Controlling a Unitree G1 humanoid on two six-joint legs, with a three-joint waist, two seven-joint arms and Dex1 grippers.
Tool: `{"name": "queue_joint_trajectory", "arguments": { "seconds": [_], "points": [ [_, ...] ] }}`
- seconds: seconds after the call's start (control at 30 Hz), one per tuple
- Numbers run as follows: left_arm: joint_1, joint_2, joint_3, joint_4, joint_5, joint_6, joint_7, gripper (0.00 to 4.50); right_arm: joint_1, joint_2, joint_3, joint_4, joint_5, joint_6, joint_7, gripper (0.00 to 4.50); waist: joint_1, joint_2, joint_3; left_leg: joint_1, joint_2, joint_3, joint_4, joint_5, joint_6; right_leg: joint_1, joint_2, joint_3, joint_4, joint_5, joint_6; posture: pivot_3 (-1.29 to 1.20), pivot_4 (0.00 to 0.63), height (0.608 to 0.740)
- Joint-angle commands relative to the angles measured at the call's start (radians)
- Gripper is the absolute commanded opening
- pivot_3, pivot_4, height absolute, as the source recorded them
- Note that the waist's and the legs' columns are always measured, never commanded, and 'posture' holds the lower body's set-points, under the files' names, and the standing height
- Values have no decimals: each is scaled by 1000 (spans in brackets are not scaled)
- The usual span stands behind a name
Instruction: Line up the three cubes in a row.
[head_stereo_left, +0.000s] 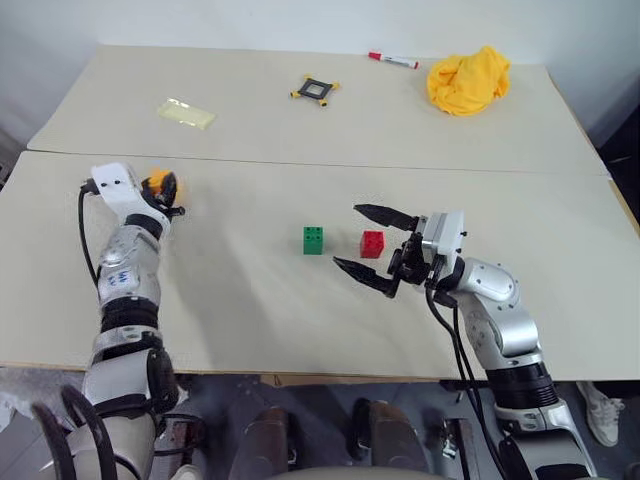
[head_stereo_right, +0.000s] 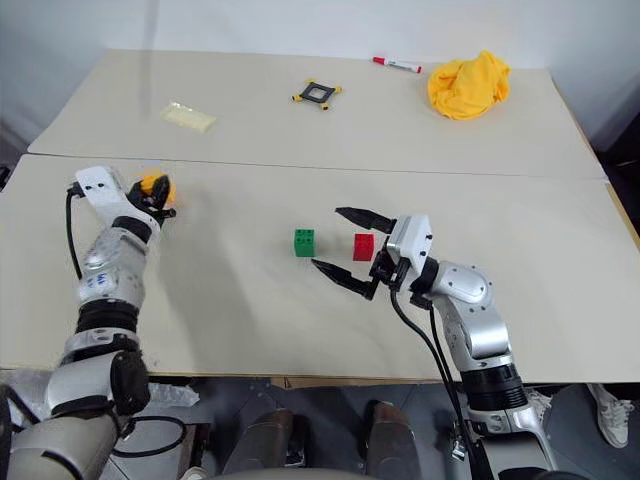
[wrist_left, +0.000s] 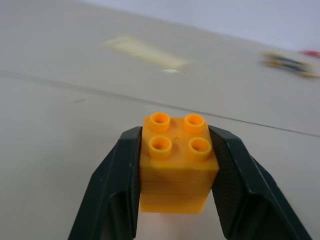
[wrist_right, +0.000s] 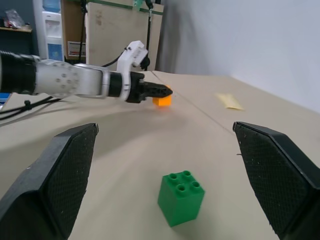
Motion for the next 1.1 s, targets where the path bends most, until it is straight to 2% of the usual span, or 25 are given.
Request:
{"name": "queue_joint_trajectory", "arguments": {
  "seconds": [0.03,0.13,0.2,0.3,0.43,0.57,0.93,1.1],
  "points": [
    [-12,93,-71,-73,-66,20,-447,1517,38,-41,-62,-66,12,2,-26,4500,4,0,0,0,0,0,0,0,0,0,0,0,0,0,0,0,150,740],
    [-54,138,-168,-9,-15,-27,-696,1517,83,-66,-85,-100,15,8,-43,4500,5,0,0,0,-1,0,0,0,0,0,0,1,0,0,0,0,150,740],
    [-118,136,-234,89,42,-97,-823,1517,121,-76,-96,-134,15,15,-60,4500,8,0,0,0,-2,1,0,0,0,1,0,1,-1,0,0,0,150,740],
    [-190,115,-299,233,120,-209,-919,1517,151,-81,-100,-171,10,23,-82,4500,2,0,0,0,-6,3,0,0,0,0,0,1,-1,-1,1,0,150,740],
    [-259,82,-345,383,201,-357,-954,1517,175,-87,-109,-207,5,31,-114,4500,-5,0,0,0,-5,5,-1,0,0,-1,0,1,-1,-1,1,0,150,740],
    [-334,62,-378,478,269,-371,-969,1517,213,-102,-126,-250,7,45,-138,4500,0,0,0,0,-5,5,-1,0,0,-2,0,1,-1,-1,1,0,150,740],
    [-374,80,-358,541,340,-437,-919,1517,277,-117,-133,-310,15,63,-169,4500,2,0,0,-1,-5,4,0,0,1,-2,-2,1,1,-1,1,0,150,740],
    [-364,74,-334,544,336,-425,-891,3136,270,-126,-128,-310,22,74,-163,4500,3,0,0,-1,-1,4,1,0,1,-2,-2,1,1,-1,1,0,150,740]
  ]
}}
